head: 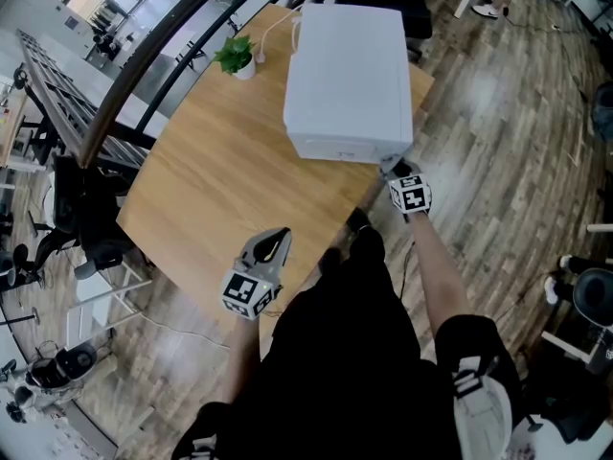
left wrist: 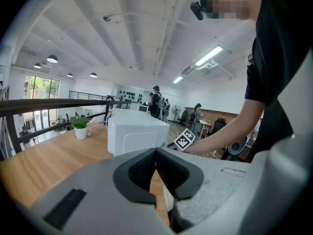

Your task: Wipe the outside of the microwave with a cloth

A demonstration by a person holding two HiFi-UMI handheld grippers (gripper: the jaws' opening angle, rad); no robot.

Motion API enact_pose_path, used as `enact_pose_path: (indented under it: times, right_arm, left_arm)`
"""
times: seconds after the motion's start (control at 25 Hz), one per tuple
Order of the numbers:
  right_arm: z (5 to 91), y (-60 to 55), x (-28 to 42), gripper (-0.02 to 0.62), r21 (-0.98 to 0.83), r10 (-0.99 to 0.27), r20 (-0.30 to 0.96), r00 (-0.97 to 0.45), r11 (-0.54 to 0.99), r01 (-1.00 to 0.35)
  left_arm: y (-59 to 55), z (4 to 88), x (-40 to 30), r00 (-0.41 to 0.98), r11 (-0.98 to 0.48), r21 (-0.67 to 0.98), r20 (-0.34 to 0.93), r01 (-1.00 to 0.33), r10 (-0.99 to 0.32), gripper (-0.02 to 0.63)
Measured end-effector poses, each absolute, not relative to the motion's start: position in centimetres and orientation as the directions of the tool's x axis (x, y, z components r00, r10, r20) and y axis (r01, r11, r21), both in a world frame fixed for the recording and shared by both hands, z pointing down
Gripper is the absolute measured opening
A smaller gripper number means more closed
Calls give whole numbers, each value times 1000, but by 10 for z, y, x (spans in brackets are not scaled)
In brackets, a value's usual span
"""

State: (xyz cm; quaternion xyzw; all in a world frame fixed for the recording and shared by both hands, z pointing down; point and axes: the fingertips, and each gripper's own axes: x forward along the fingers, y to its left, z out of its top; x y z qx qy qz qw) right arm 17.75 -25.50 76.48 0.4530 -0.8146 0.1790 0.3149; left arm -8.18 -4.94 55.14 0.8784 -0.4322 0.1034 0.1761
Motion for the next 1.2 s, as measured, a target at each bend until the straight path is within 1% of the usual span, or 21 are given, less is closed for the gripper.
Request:
enact_pose_path:
  times: [0.2,0.36,0.52,0.72,0.88,1.0,1.2]
  right_arm:
    - [776,-258,181,21,3,-614,691,-382,530,-848]
    - [782,-250,182,21,-14,-574,729,-374,533,-846]
    - [785,-256,182,21,1,-579,726,-371,540,-842]
    - [803,-252,181,21,-25,-535,761,-367,542,-840]
    - [797,-261,175,21,-16,-565,728,-388,551,-834]
    - [809,-254,177,21,-38,-524,763,-379,549,-835]
    - [811,-252,177,21,-47,-514,769,-379,547,-836]
  left_arm:
    - [-57,551,-82,606,-565,220,332,-795,-723,2]
    - [-58,553,-84,602,-560,223,339,-798,-723,2]
    - [-61,555,-87,594,-552,221,340,-804,-729,2]
    - [-68,557,-90,585,-543,222,352,-810,-730,2]
    - [-72,558,-89,583,-542,219,357,-811,-730,2]
    - [-76,558,-87,583,-542,218,357,-812,-729,2]
    - [-78,557,-84,584,-542,218,353,-811,-731,2]
